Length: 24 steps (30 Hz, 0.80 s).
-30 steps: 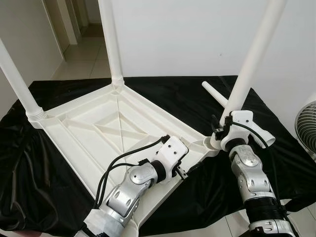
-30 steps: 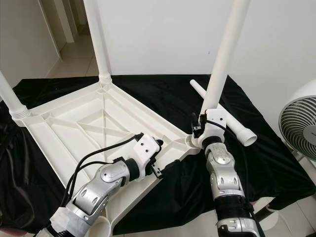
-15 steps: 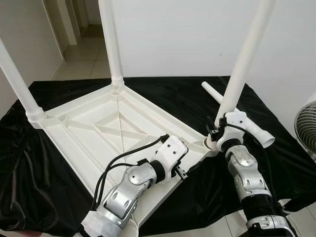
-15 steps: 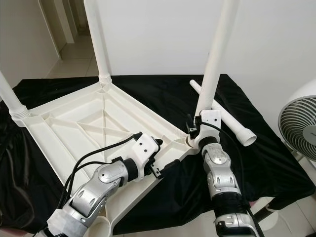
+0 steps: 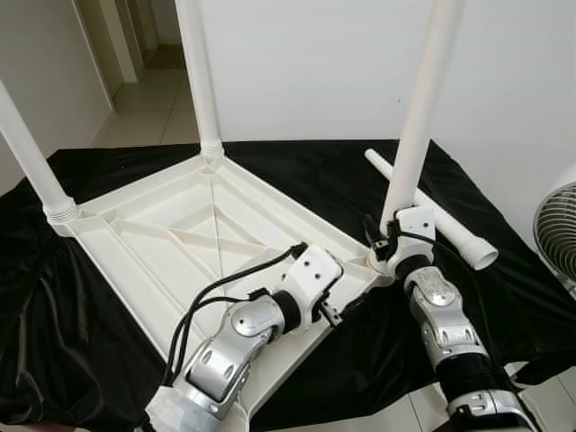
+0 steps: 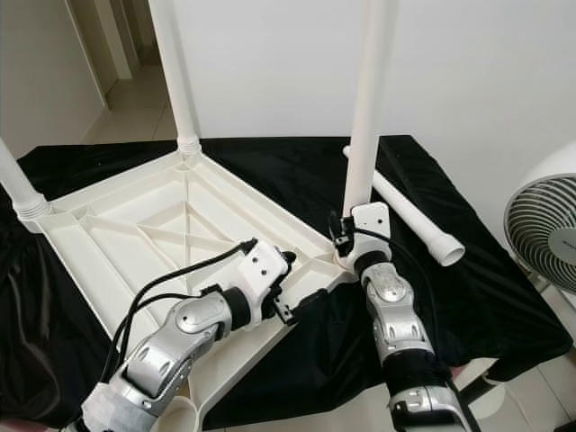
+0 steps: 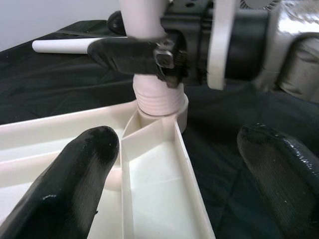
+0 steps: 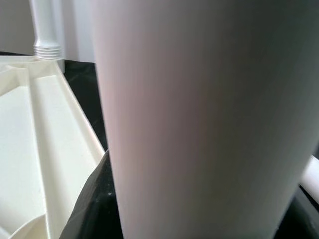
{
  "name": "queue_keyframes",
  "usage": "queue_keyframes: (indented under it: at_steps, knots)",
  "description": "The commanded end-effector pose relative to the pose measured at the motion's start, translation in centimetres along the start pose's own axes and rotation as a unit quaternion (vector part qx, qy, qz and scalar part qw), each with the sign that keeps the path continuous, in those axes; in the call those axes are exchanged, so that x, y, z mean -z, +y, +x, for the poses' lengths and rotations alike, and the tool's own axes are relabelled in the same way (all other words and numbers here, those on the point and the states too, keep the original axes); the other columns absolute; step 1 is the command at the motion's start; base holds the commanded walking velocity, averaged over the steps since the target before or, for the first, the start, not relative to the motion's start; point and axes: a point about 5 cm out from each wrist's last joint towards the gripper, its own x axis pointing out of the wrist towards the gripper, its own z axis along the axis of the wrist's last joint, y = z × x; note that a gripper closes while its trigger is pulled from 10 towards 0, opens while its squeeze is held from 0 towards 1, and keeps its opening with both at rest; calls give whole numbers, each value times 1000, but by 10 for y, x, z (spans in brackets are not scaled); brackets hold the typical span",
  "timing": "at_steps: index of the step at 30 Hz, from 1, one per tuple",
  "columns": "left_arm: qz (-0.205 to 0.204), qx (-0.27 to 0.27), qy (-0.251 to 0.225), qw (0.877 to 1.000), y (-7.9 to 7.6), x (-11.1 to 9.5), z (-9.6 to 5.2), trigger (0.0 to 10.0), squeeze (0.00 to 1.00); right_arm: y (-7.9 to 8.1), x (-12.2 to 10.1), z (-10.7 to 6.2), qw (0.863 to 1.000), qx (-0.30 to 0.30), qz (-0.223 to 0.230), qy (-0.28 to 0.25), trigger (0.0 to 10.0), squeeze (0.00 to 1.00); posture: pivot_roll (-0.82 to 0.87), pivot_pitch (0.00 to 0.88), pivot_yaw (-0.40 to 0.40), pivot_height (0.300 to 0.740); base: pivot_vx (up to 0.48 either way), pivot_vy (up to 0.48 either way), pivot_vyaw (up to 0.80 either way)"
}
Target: Building children table
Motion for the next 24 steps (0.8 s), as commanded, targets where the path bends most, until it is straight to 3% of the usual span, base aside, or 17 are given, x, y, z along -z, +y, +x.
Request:
queue_keyframes:
  at_steps: [1,12,19,24]
  knots:
    - [-6,-2,5,1000,1,1,-3,10000,0,12,10,-7,999,-36,4,14,10000,0,30,32,27,740,0,0,0]
    - [-7,-3,6,1000,2,-2,-4,10000,0,4,17,-18,999,-28,40,9,10000,0,27,38,34,740,0,0,0]
    - [-7,-6,6,1000,3,-4,-5,10000,0,4,28,-20,995,-14,92,36,10000,0,28,40,35,740,0,0,0]
    - [-7,-7,6,1000,3,-4,-6,10000,0,4,34,-18,993,-13,96,60,10000,0,32,34,34,740,0,0,0]
